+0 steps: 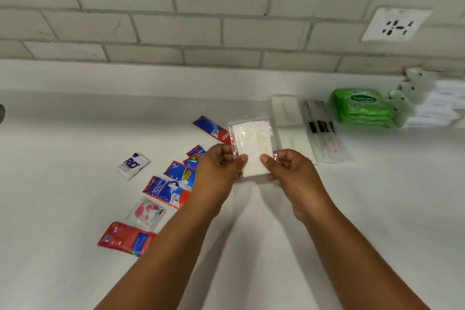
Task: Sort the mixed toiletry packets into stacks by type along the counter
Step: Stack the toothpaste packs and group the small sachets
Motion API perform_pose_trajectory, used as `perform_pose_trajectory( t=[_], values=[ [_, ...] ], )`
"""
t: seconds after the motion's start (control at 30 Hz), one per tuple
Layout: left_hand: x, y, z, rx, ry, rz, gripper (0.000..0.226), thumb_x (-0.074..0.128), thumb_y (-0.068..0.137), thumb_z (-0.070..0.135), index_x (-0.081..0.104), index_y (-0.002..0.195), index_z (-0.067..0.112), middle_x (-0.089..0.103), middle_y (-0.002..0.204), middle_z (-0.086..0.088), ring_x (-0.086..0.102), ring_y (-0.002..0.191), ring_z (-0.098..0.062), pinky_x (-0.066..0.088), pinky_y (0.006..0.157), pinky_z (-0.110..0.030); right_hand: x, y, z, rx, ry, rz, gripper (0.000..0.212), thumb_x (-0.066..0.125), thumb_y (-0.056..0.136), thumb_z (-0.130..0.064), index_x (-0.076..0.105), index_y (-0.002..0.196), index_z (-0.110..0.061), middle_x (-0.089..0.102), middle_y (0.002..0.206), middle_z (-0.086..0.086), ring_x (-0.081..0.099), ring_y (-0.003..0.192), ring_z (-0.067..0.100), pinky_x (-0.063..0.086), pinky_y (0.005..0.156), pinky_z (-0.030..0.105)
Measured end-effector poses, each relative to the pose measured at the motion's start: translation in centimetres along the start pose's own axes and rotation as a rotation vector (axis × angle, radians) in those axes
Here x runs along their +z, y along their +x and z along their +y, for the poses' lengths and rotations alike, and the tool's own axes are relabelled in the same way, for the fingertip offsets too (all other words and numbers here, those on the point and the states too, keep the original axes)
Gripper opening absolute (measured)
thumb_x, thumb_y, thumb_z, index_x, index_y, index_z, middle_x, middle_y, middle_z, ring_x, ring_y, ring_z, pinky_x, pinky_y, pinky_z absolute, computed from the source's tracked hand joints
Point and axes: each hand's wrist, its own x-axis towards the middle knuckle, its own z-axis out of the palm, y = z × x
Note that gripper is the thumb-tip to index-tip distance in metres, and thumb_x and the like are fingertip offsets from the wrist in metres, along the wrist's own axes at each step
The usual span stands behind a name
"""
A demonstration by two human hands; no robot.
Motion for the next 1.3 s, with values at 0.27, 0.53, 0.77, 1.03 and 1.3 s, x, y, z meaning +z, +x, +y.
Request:
perform_pose_trajectory(
  t=[0.27,0.53,0.77,1.03,1.3],
  values=[
    [9.0,3.1,-0.6,0.022,0.161,0.024,0.039,0.077,0.08,0.019,0.055,0.111,0.023,0.068,0.085,-0.003,0.068,0.075,-0.018,0.059,0.072,-0.032,-8.1,4.0,2.1,-0.112,-0.251,0.206,0.013,0.073,0.082,-0.02,0.064,0.092,-0.021,0.061,0.07,-0.005,0.06,0.068,0.011,0.047,0.068,0.022],
    [12.7,5.6,-2.1,0.075,0.383,0.098,0.029,0.074,0.083,0.024,0.059,0.108,0.02,0.066,0.083,0.005,0.062,0.069,-0.007,0.044,0.06,-0.009,-9.7,7.3,3.1,-0.235,-0.653,0.262,0.02,0.067,0.086,-0.028,0.063,0.104,-0.023,0.06,0.075,-0.01,0.061,0.078,0.017,0.051,0.072,0.031],
    [12.8,6.1,-2.6,0.1,0.475,0.1,0.036,0.072,0.084,0.029,0.06,0.116,0.018,0.064,0.095,0.003,0.061,0.076,-0.009,0.048,0.068,-0.012,-9.3,7.9,3.2,-0.329,-0.939,0.304,0.021,0.06,0.089,-0.03,0.067,0.107,-0.022,0.069,0.095,0.0,0.054,0.099,0.025,0.048,0.078,0.035],
    [8.0,6.6,-1.2,0.258,0.573,0.182,0.028,0.062,0.091,0.034,0.063,0.115,0.019,0.06,0.104,0.005,0.056,0.082,-0.004,0.041,0.067,-0.009,-7.0,6.8,1.7,-0.561,-0.902,0.327,0.02,0.065,0.087,-0.024,0.069,0.105,-0.017,0.063,0.102,0.004,0.054,0.098,0.027,0.044,0.082,0.036],
    [-4.3,11.5,-1.9,0.348,1.016,0.085,0.036,0.041,0.1,0.015,0.052,0.134,0.013,0.048,0.14,-0.005,0.049,0.124,-0.022,0.039,0.103,-0.029,3.4,5.4,1.1,-0.54,-0.872,-0.182,0.037,0.045,0.098,-0.03,0.05,0.134,-0.02,0.05,0.135,-0.003,0.043,0.125,0.009,0.033,0.103,0.017]
  ],
)
